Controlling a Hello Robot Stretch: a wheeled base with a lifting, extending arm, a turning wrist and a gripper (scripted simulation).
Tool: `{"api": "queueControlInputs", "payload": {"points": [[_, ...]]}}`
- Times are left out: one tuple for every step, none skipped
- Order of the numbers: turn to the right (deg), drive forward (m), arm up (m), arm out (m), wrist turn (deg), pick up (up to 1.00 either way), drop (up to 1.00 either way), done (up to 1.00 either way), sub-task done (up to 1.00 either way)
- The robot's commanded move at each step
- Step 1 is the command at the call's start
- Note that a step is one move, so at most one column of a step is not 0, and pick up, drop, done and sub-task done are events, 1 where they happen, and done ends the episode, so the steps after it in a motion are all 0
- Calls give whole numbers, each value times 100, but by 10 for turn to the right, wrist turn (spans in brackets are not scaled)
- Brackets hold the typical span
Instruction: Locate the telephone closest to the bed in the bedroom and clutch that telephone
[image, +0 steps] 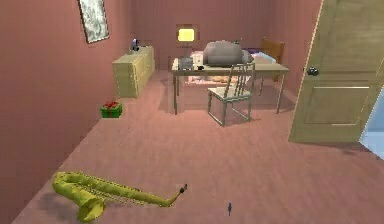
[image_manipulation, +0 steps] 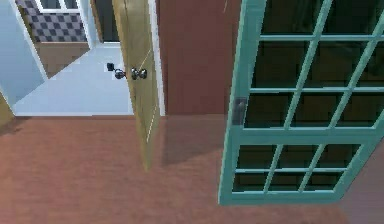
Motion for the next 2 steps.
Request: {"api": "queueControlInputs", "payload": {"points": [[-210, 0, 0, 0, 0, 0, 0, 0, 0], [0, 85, 0, 0, 0, 0, 0, 0, 0]]}}
